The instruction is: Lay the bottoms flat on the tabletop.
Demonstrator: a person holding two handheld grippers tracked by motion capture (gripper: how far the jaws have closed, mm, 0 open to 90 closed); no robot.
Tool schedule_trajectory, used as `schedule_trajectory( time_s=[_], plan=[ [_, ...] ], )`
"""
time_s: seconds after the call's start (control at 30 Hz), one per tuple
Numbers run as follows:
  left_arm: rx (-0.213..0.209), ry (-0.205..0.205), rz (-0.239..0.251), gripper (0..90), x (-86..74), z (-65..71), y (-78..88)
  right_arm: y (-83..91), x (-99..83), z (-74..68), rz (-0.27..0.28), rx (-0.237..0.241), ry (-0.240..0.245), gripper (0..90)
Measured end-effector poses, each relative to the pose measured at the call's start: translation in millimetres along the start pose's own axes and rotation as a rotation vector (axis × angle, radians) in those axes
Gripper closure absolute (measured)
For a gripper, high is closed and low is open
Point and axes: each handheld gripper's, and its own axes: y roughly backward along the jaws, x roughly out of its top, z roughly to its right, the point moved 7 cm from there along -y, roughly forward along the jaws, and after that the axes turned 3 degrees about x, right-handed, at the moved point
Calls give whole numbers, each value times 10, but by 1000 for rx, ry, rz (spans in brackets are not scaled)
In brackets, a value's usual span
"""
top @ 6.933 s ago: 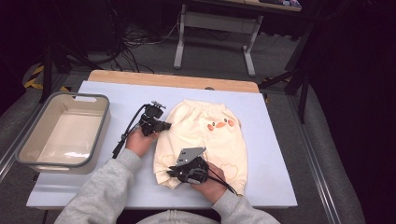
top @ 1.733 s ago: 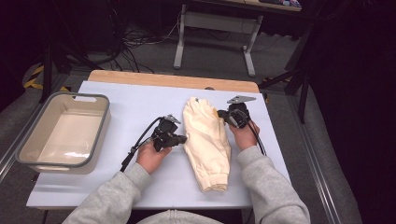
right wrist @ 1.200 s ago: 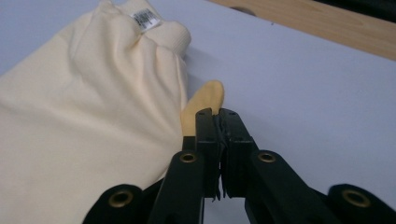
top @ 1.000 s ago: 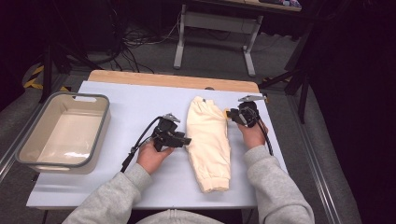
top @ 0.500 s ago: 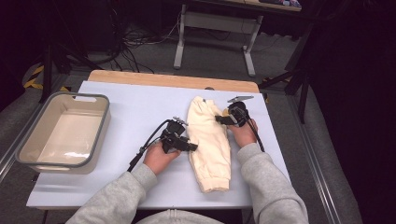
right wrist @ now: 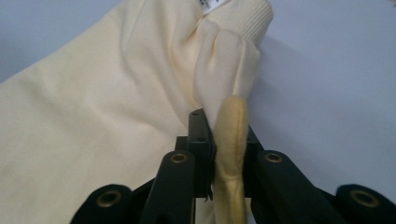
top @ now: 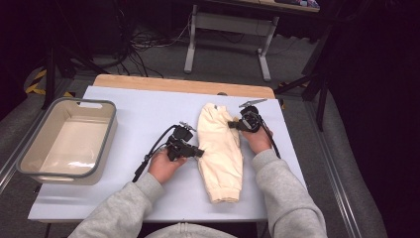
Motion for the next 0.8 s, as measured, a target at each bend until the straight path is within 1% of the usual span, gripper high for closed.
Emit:
schedule_trajectory(
  time_s=[0.03, 0.07, 0.1, 0.13, 0.17, 0.2, 0.23, 0.27, 0.3, 0.33, 0.37, 0.4, 0.43, 0.47, 0.5, 0.53, 0.6, 0.63, 0.67, 0.7, 0.73, 0.77, 0.8],
  plan=[
    [0, 0, 0, 780, 0, 0, 0, 0, 0, 0, 0, 0, 0, 829],
    [13, 4, 7, 788, -3, -39, 66, 51, 36, 5, 32, 3, -9, 831],
    [14, 27, 23, 800, -1, -110, 155, 64, 46, 6, 44, 5, -15, 830],
    [14, 27, 23, 811, -1, -110, 155, 64, 46, 6, 44, 5, -15, 830],
    [10, 44, 21, 811, -11, -170, 204, 63, 48, 4, 49, 11, -24, 828],
    [1, 62, 22, 813, -15, -190, 206, 36, 39, 6, 46, 15, -30, 812],
    [-4, 64, 20, 805, -24, -200, 204, 13, 32, 7, 44, 5, -31, 786],
    [-3, 64, 21, 750, -27, -201, 200, -14, 23, 27, 42, -28, -27, 709],
    [9, 54, 24, 728, -32, -194, 192, -18, 23, 38, 44, -37, -31, 675],
    [9, 54, 24, 706, -32, -194, 192, -14, 26, 53, 49, -47, -40, 632],
    [13, 42, 29, 706, -30, -180, 191, -14, 26, 53, 49, -47, -40, 632],
    [21, 25, 32, 605, -27, -176, 197, 23, 42, 87, 64, -75, -39, 526],
    [39, 5, 51, 557, -11, -164, 214, 42, 50, 96, 71, -81, -33, 488],
    [39, 5, 51, 526, -11, -164, 214, 42, 50, 96, 71, -81, -33, 488],
    [42, -13, 62, 510, -2, -160, 239, 111, 79, 119, 94, -102, -28, 434],
    [47, -20, 70, 510, 5, -155, 264, 111, 79, 119, 94, -102, -28, 434],
    [45, -21, 102, 467, 31, -144, 305, 185, 112, 135, 117, -120, -19, 412],
    [46, -33, 117, 448, 43, -144, 325, 225, 130, 138, 130, -126, -10, 415],
    [52, -62, 142, 421, 60, -134, 354, 299, 160, 139, 147, -124, -4, 417],
    [52, -62, 142, 412, 60, -134, 354, 299, 160, 139, 147, -124, -4, 417],
    [54, -68, 148, 403, 66, -129, 361, 346, 178, 141, 156, -118, -2, 420],
    [58, -76, 151, 393, 69, -125, 369, 363, 186, 138, 155, -114, 0, 422],
    [58, -87, 165, 393, 80, -114, 371, 363, 186, 138, 155, -114, 0, 422]
  ],
)
